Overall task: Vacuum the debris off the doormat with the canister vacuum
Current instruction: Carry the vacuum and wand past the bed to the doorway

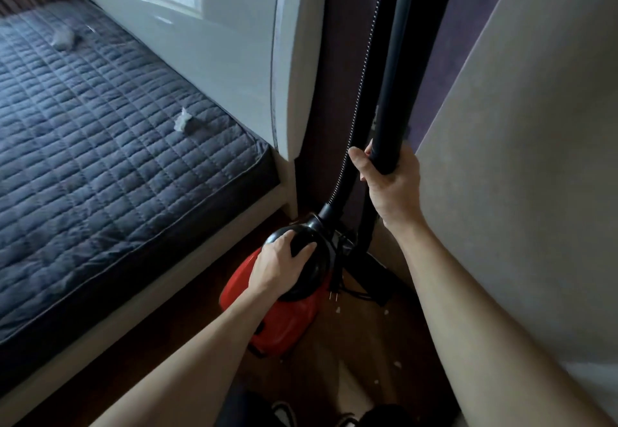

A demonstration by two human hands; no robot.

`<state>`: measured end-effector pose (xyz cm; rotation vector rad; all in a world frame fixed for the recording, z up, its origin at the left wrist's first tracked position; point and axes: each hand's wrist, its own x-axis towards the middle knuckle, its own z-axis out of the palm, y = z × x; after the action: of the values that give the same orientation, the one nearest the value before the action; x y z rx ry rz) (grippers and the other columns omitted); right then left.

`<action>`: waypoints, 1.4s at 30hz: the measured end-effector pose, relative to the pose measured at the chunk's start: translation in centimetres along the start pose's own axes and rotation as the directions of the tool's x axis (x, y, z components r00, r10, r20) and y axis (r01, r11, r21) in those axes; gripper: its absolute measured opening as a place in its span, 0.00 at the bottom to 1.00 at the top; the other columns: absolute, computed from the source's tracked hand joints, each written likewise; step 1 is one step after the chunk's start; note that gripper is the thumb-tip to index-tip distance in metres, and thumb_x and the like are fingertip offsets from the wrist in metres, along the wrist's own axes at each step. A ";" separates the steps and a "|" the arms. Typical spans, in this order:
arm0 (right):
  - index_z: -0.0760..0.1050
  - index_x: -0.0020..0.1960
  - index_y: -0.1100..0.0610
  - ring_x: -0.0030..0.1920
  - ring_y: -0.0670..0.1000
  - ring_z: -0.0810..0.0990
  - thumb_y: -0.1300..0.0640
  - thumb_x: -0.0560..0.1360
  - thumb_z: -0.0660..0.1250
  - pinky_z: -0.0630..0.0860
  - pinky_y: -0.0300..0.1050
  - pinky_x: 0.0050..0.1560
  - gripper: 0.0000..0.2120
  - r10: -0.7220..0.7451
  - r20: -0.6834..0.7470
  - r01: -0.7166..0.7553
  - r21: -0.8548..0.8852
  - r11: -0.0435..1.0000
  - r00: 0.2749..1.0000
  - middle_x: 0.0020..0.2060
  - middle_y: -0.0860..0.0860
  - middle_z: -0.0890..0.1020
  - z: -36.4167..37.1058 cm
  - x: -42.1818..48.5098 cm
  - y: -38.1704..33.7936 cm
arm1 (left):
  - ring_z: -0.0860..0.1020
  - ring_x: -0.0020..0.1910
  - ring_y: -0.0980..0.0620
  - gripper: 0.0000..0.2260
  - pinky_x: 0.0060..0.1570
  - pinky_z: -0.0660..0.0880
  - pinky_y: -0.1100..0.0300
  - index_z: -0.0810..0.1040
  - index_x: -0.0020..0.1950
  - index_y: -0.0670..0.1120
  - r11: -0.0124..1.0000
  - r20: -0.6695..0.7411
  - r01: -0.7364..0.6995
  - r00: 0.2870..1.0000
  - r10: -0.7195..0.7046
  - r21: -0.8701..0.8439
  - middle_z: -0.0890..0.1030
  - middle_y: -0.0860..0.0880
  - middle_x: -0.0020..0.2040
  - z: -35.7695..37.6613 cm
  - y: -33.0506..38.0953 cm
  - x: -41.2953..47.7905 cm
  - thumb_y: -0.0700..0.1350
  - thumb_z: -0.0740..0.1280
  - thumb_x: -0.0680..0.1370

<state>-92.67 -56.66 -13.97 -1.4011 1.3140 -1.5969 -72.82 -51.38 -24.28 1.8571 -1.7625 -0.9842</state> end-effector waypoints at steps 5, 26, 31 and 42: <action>0.71 0.41 0.60 0.34 0.52 0.75 0.60 0.77 0.75 0.75 0.40 0.43 0.13 0.007 0.091 -0.010 0.027 1.000 0.996 0.32 0.53 0.75 2.2 2.0 -12.4 | 0.82 0.45 0.51 0.13 0.46 0.82 0.50 0.78 0.55 0.57 0.999 -0.039 0.031 0.999 -0.031 0.018 0.82 0.53 0.48 -10.6 6.5 -4.5 0.63 0.66 0.77; 0.74 0.40 0.54 0.35 0.54 0.74 0.55 0.76 0.75 0.73 0.51 0.41 0.11 -0.044 0.215 0.009 0.161 0.987 0.976 0.32 0.54 0.75 16.0 2.1 -28.1 | 0.81 0.44 0.47 0.12 0.44 0.78 0.53 0.75 0.45 0.54 0.983 -0.285 0.171 0.941 -0.181 -0.059 0.82 0.51 0.42 -29.0 6.8 -11.9 0.62 0.67 0.77; 0.75 0.39 0.46 0.34 0.49 0.76 0.55 0.77 0.75 0.74 0.46 0.40 0.12 -0.059 0.323 0.007 0.161 0.987 0.944 0.31 0.45 0.77 19.5 3.2 -28.4 | 0.82 0.46 0.48 0.12 0.46 0.79 0.53 0.78 0.48 0.53 0.961 -0.351 0.261 0.895 -0.277 -0.091 0.84 0.50 0.44 -30.5 5.7 -12.2 0.62 0.68 0.77; 0.75 0.40 0.57 0.32 0.45 0.76 0.61 0.76 0.75 0.72 0.34 0.36 0.10 -0.076 0.638 -0.064 0.194 0.979 0.766 0.31 0.52 0.77 28.7 3.2 -28.7 | 0.83 0.52 0.49 0.21 0.48 0.74 0.60 0.80 0.59 0.47 0.826 -0.542 0.479 0.628 -0.558 -0.296 0.85 0.48 0.52 -33.0 3.0 -15.3 0.62 0.69 0.77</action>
<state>-61.57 -58.65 12.26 -1.6163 0.7056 -1.0478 -50.70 -42.75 3.42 2.3114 -0.7633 -0.5243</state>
